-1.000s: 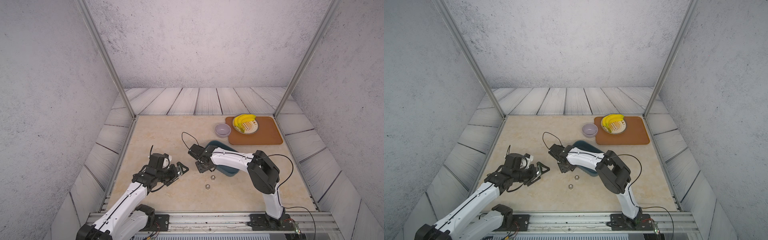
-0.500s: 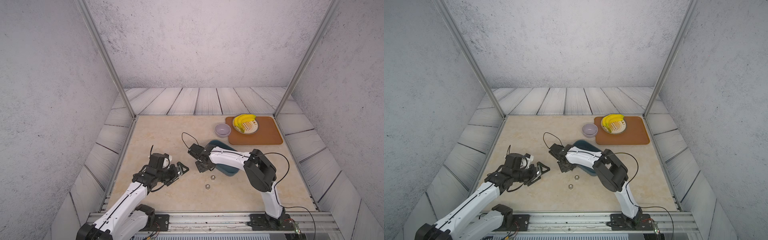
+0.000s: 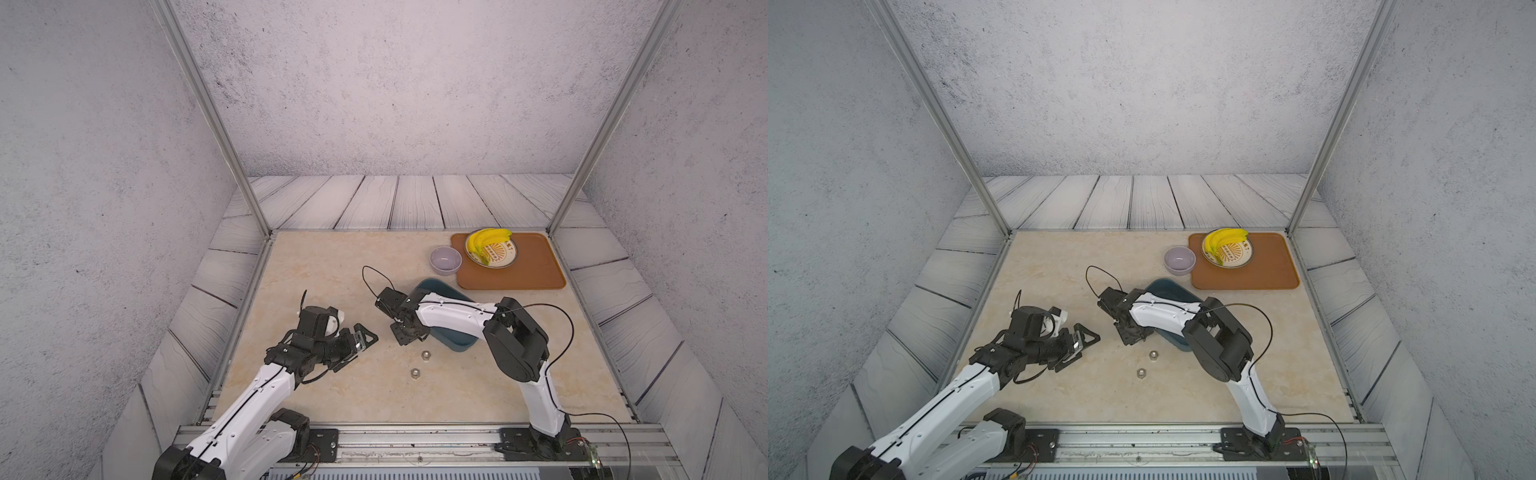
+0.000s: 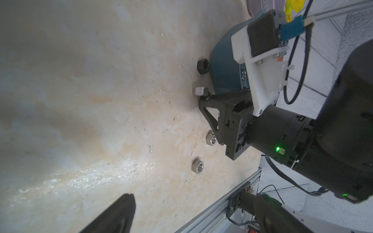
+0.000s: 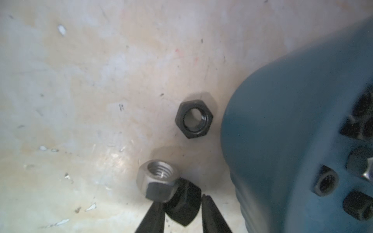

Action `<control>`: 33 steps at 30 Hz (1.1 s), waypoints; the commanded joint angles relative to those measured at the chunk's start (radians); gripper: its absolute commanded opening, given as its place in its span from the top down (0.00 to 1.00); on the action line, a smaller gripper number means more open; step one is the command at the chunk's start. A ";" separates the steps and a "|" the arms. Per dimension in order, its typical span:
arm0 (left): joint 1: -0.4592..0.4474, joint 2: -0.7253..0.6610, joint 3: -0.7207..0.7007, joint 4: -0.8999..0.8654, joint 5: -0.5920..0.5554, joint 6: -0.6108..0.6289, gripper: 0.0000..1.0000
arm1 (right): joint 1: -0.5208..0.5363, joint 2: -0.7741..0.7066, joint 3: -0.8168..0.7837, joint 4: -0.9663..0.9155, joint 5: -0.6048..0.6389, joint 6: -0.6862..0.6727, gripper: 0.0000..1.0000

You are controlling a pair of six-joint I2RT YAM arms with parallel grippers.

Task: Put the nuts on the desktop into the storage box
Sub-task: Pick up the nut from the center of the board.

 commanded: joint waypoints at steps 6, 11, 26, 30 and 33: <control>0.008 0.006 -0.018 0.023 0.010 0.011 0.02 | -0.010 0.011 0.007 0.020 0.022 -0.056 0.66; 0.008 0.006 -0.018 0.023 0.012 0.010 0.02 | -0.011 0.006 -0.007 0.047 0.030 -0.091 0.62; 0.008 0.003 -0.019 0.023 0.011 0.010 0.02 | -0.010 -0.028 -0.036 0.047 0.019 -0.086 0.79; 0.008 0.001 -0.017 0.021 0.013 0.011 0.02 | -0.010 -0.053 -0.045 0.045 0.010 -0.077 0.83; 0.009 0.002 -0.014 0.022 0.019 0.016 0.02 | -0.010 -0.089 -0.044 0.034 0.002 -0.072 0.84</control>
